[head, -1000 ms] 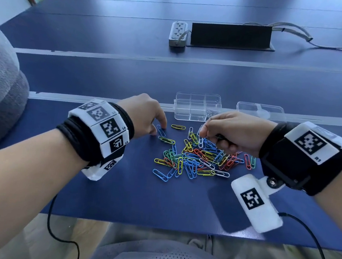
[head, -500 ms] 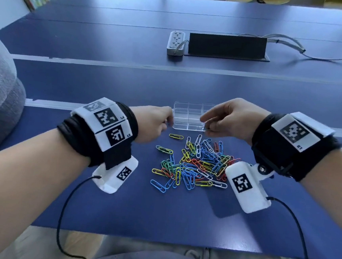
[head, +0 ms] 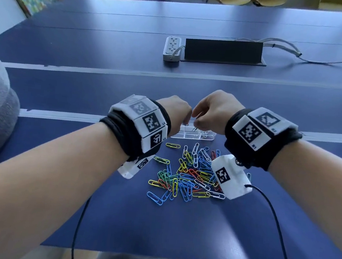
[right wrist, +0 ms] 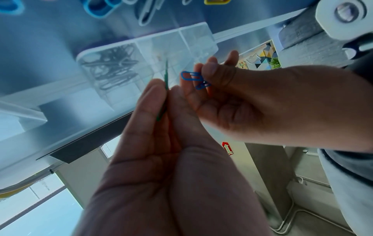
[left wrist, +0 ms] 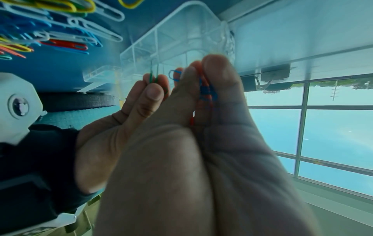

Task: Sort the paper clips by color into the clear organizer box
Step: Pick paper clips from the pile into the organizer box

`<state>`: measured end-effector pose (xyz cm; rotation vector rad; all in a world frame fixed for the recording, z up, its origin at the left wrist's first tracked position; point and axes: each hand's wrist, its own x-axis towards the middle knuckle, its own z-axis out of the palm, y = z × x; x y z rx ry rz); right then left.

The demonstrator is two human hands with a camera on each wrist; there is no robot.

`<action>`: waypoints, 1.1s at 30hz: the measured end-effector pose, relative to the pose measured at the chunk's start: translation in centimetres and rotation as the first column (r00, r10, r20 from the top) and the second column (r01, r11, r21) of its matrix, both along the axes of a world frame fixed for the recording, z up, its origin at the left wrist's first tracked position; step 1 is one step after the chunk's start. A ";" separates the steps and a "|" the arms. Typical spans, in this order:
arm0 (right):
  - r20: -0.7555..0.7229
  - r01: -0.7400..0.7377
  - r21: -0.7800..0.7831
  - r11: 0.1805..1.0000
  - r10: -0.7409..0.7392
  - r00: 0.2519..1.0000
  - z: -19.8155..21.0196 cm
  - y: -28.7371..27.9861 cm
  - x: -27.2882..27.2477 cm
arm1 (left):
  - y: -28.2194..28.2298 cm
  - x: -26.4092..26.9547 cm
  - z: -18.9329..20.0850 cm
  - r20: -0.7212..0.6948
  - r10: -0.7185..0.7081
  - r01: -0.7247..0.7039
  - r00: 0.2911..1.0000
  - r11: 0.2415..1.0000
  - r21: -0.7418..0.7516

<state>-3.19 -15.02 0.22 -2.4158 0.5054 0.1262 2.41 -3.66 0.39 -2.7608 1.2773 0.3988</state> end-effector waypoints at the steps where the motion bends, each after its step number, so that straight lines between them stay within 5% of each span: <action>1: -0.002 -0.006 -0.009 1.000 0.006 1.000 0.1 0.1 0.0 | -0.1 0.0 0.0 0.015 -0.012 0.012 1.000 1.000 -0.003; 11: -0.055 -0.080 -0.030 0.996 0.078 0.995 0.5 0.6 0.3 | -0.1 0.1 -0.2 0.010 0.016 -0.015 1.000 0.994 -0.111; 23: -0.003 -0.058 0.063 0.996 0.058 0.998 -0.1 0.3 0.2 | 2.1 0.6 0.0 -0.159 0.082 -0.133 0.984 0.928 -0.348; 33: -0.090 -0.272 -0.168 0.948 0.260 0.962 0.4 1.7 -3.5 | 6.0 -0.8 0.1 -0.190 0.058 -0.092 0.980 0.980 -0.176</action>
